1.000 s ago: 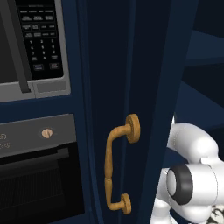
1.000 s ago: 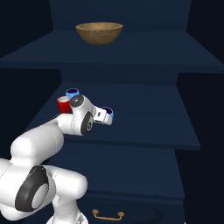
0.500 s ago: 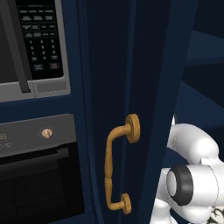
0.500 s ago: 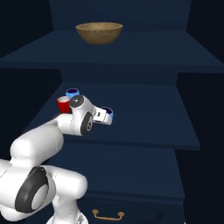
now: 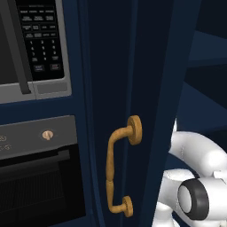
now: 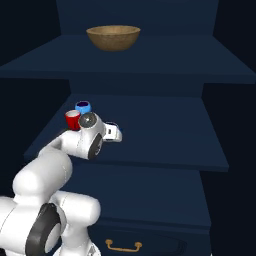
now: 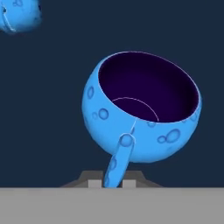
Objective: Gather all objects into one cabinet and sort the glasses and bowls to opposite sides.
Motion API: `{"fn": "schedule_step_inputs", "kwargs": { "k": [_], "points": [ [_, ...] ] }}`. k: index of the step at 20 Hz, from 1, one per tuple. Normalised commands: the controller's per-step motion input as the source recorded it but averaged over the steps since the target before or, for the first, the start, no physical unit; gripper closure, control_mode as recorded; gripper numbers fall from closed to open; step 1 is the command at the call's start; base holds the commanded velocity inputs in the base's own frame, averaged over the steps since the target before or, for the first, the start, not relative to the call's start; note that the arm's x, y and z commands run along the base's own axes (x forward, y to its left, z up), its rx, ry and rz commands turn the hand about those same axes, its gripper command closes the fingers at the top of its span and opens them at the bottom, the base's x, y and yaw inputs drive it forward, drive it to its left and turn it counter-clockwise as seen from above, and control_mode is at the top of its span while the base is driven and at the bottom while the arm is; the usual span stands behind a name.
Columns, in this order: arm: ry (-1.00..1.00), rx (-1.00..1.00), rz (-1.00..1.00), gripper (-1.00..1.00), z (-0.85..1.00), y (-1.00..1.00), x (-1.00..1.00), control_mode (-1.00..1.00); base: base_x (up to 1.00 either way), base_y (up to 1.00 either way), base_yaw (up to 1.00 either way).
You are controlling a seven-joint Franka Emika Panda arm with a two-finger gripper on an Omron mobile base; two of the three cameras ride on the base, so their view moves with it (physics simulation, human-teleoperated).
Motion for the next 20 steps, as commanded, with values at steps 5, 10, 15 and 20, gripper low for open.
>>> {"fn": "schedule_step_inputs", "kwargs": {
  "k": [5, 10, 15, 20],
  "points": [
    [0.00, 0.00, 0.40, 1.00, 0.00, 0.28, -0.15, -1.00, 0.00, 0.00, 0.00],
    [0.03, 0.00, 0.42, 1.00, 0.00, 0.37, -0.13, -1.00, 0.00, 0.00, 0.00],
    [0.05, 0.00, 0.35, 1.00, 0.00, 0.52, -0.02, -1.00, 0.00, 0.00, 0.00],
    [0.13, 0.00, 0.25, 1.00, 0.00, 0.54, 0.00, -1.00, 0.00, 0.00, 0.00]
  ]
}}
